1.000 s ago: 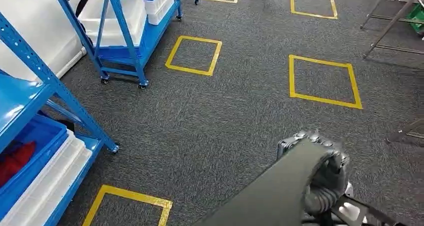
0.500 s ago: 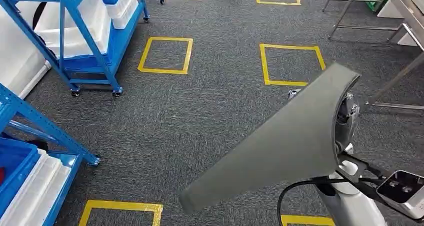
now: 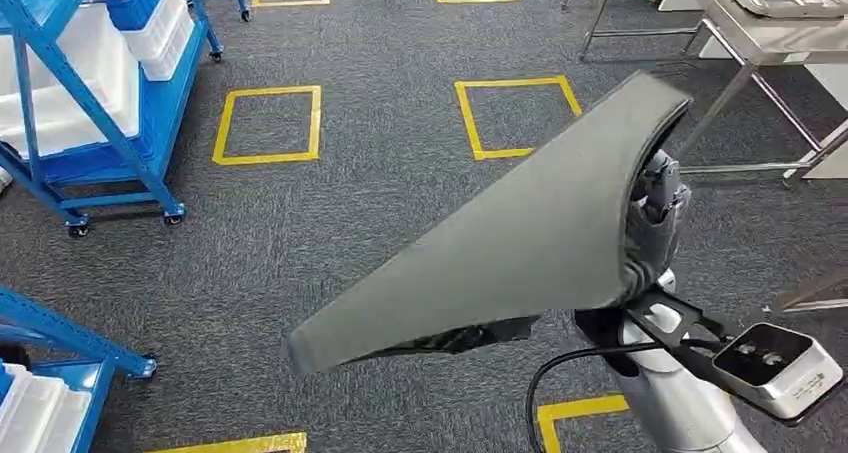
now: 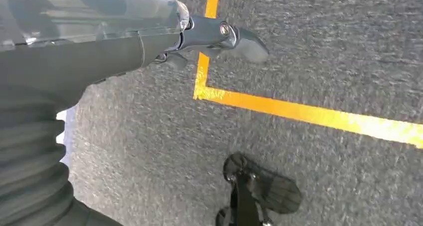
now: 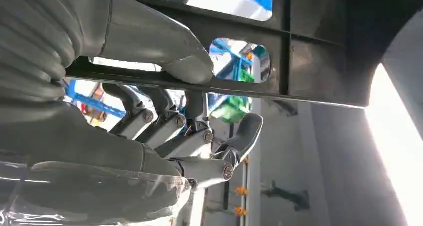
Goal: Take the parts from the cabinet and place them on the table.
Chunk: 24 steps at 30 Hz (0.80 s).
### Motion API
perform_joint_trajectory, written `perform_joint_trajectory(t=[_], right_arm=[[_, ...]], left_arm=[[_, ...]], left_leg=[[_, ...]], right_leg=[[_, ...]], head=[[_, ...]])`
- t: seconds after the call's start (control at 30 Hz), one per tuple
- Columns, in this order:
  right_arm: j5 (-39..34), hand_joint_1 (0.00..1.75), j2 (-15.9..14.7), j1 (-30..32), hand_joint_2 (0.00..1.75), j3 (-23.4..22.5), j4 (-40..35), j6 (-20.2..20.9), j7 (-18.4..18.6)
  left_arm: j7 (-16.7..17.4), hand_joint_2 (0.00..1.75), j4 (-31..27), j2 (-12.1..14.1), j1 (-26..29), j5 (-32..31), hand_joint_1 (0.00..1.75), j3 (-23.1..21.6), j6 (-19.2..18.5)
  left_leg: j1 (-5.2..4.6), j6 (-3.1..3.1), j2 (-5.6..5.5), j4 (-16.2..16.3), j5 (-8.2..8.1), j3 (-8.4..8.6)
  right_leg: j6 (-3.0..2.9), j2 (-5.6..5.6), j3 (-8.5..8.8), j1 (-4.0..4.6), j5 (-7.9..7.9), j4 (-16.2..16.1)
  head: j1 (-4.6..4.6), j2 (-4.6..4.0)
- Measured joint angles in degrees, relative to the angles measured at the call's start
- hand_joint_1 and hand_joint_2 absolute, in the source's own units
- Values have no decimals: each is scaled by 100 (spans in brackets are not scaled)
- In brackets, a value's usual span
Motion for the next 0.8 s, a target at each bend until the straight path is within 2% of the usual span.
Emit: perform_joint_trajectory(t=[0.03,0.07,0.1,0.13,0.17,0.2,0.23,0.27,0.3,0.33,0.37,0.47,0.5,0.53,0.57,0.6,0.63,0.67,0.7,0.73,0.77,0.8], right_arm=[[41,175,22,70,175,-39,-42,90,-7],[81,175,48,108,175,-72,-63,168,-9],[107,175,79,159,175,-94,-83,234,-9],[136,175,105,236,175,-116,-103,289,-9],[171,175,127,321,175,-140,-121,350,-9],[197,175,153,388,175,-169,-121,405,-9],[225,175,177,426,175,-199,-127,464,-7],[271,175,210,450,175,-228,-149,519,-4],[322,175,234,463,175,-256,-166,571,-4],[383,175,280,473,175,-284,-188,613,-4],[433,175,336,493,175,-310,-197,660,-2],[540,175,448,555,175,-363,-201,744,0],[571,175,481,568,175,-383,-212,750,0],[595,175,529,581,175,-400,-221,754,4],[617,175,580,572,175,-409,-219,772,9],[658,175,643,588,175,-418,-219,816,9],[710,175,704,627,175,-431,-214,875,11],[739,175,737,665,175,-448,-206,905,11],[763,175,765,690,175,-470,-190,932,9],[778,175,787,705,175,-496,-179,962,6],[791,175,813,713,175,-516,-175,975,6],[794,175,844,714,175,-536,-169,982,4]], left_arm=[[-11,175,0,4,3,7,0,9,2],[-18,175,0,4,11,13,0,28,11],[-20,175,0,4,29,18,0,39,13],[-20,175,0,4,50,20,0,42,17],[-20,175,0,4,65,20,0,46,22],[-22,175,0,2,70,20,0,48,28],[-26,175,0,2,67,20,0,50,28],[-31,175,0,-4,61,20,0,55,28],[-42,175,0,-11,59,20,0,59,20],[-44,175,0,-18,59,18,0,68,13],[-46,175,0,-22,65,18,0,76,7],[-44,175,0,-35,45,13,0,83,-9],[-42,175,0,-39,32,11,0,85,-9],[-37,175,0,-37,25,11,0,87,-9],[-15,175,0,-42,31,11,0,92,-4],[11,175,0,-46,44,7,0,98,7],[35,175,0,-37,54,7,0,116,35],[46,175,0,-33,65,7,0,133,55],[52,175,0,-28,74,9,0,140,63],[59,175,0,-22,80,9,0,146,72],[59,175,0,-15,78,9,0,157,74],[59,175,0,-9,74,9,0,177,77]], left_leg=[[-18,24,60,-32,13,16],[-35,64,122,-33,14,13],[-54,74,191,-32,8,6],[-69,83,264,-31,1,6],[-82,90,341,-30,-5,3],[-93,93,414,-29,-12,6],[-105,94,478,-29,-19,11],[-118,92,539,-30,-28,21],[-127,78,599,-30,-39,40],[-133,62,654,-32,-50,65],[-165,30,701,-35,-68,68],[-130,-53,873,-67,-91,123],[-153,-97,917,-68,-114,150],[-110,-128,642,47,-189,117],[-100,-134,410,326,-372,-11],[-87,-149,303,788,-614,-225],[-84,-170,258,1288,-825,-471],[-84,-186,254,1662,-928,-671],[-81,-195,254,1792,-884,-766],[-71,-202,254,1624,-708,-719],[-52,-211,244,1205,-431,-546],[-30,-226,191,663,-138,-303]], right_leg=[[13,-341,-50,33,-109,143],[39,-550,-223,33,-323,489],[57,-637,-455,19,-552,966],[68,-665,-673,7,-729,1409],[71,-674,-836,6,-816,1735],[65,-681,-850,8,-752,1757],[49,-693,-724,10,-586,1515],[19,-733,-461,19,-343,1024],[-29,-849,-124,49,-108,421],[-106,-1162,113,121,-87,-49],[-139,-1172,113,140,-84,-45],[-196,-967,95,180,-75,-66],[-240,-889,142,148,-29,-150],[-253,-838,187,121,11,-207],[-290,-797,193,102,24,-217],[-300,-722,188,99,28,-217],[-302,-649,188,102,27,-214],[-305,-576,185,105,25,-205],[-304,-493,183,103,22,-191],[-291,-413,185,95,12,-173],[-272,-327,186,82,-6,-141],[-250,-250,183,66,-32,-97]], head=[[2,0],[0,0],[2,0],[2,0],[2,0],[2,0],[2,0],[2,0],[2,0],[2,0],[0,0],[0,0],[0,0],[0,0],[-2,0],[0,0],[-2,0],[-2,0],[-2,0],[0,0],[-2,0],[-2,0]])
